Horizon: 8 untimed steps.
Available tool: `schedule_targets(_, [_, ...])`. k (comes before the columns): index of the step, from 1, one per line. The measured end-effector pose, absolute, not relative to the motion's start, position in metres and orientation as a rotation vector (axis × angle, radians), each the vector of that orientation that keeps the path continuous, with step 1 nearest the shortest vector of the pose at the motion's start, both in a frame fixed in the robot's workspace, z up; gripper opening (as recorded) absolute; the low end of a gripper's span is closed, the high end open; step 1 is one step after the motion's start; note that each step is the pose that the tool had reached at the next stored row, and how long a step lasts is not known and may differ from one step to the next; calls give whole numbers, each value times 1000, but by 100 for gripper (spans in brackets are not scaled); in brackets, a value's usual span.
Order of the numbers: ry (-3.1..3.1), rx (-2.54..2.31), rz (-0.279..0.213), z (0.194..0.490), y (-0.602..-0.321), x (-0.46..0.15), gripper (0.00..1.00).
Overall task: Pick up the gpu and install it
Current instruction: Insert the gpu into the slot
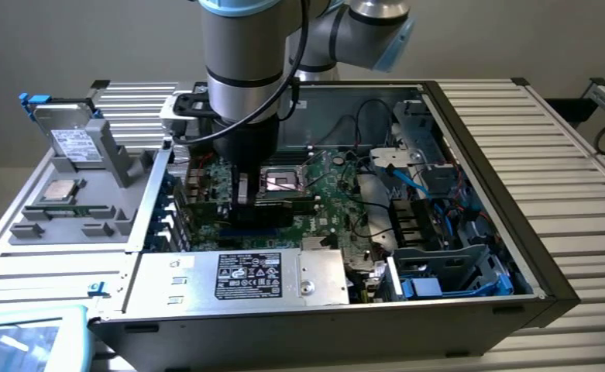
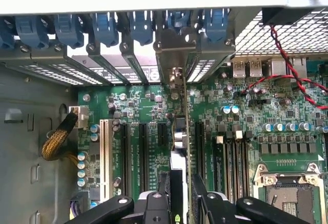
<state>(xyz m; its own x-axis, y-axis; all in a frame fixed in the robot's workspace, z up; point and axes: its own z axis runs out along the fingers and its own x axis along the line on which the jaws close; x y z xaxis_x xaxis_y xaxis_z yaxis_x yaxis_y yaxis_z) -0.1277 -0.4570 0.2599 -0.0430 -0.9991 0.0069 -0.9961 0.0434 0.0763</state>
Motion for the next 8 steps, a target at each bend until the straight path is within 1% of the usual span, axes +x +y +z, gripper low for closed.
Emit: schedule_targets(8, [-2226, 2132, -76, 260, -458, -128, 28])
